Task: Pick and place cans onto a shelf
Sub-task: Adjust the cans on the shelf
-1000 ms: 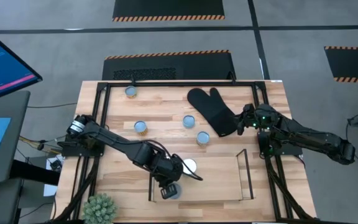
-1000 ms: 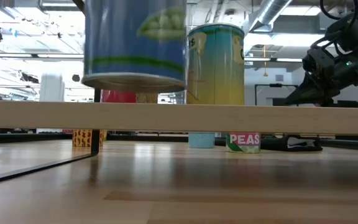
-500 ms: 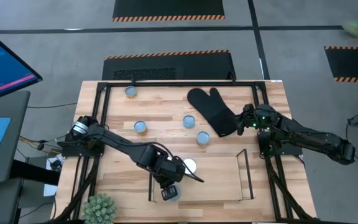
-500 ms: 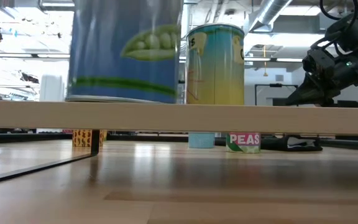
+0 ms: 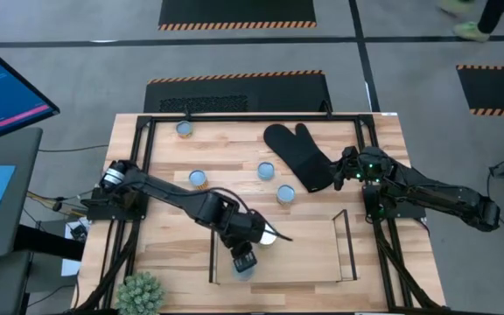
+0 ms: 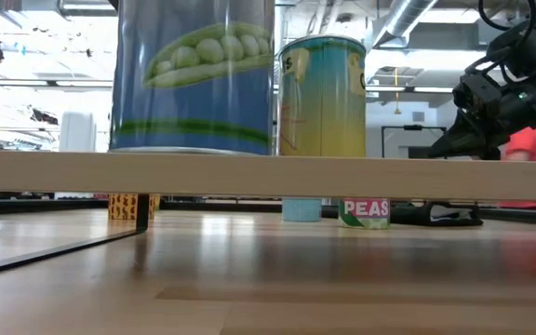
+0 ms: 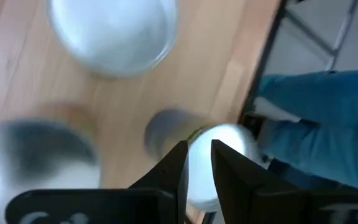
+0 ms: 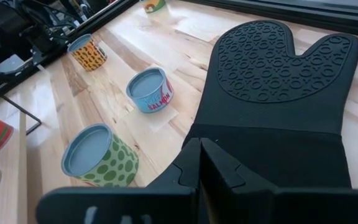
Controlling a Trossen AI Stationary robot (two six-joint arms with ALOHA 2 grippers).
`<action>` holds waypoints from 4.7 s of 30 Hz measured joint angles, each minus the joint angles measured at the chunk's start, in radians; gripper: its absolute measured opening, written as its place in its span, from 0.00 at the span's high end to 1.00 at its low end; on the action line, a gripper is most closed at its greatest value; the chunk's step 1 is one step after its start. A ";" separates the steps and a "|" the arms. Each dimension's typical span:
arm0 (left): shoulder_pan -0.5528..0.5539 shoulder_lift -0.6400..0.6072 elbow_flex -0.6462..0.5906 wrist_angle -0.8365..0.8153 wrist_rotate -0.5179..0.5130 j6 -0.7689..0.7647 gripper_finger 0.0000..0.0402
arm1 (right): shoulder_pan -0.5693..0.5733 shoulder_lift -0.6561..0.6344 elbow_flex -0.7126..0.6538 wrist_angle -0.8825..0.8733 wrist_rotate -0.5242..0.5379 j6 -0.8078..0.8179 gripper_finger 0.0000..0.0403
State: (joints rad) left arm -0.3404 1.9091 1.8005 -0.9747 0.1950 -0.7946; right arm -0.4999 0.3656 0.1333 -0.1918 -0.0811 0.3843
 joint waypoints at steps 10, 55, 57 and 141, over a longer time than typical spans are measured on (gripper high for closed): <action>-0.042 0.003 0.067 0.176 -0.214 0.045 0.86 | 0.000 0.000 0.000 -0.052 0.000 0.000 0.92; -0.118 0.089 0.110 0.032 -0.338 0.343 1.00 | 0.022 0.001 0.000 -0.092 -0.027 0.000 0.92; -0.118 0.089 0.111 0.020 -0.318 0.361 1.00 | 0.022 0.001 0.000 -0.092 -0.027 0.000 0.92; -0.251 0.419 0.550 -0.330 -0.430 -0.033 1.00 | 0.022 0.001 0.000 -0.167 -0.026 -0.002 0.92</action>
State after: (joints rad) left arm -0.5919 2.3283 2.3501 -1.3048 -0.2355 -0.8273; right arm -0.4779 0.3664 0.1333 -0.3588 -0.1066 0.3820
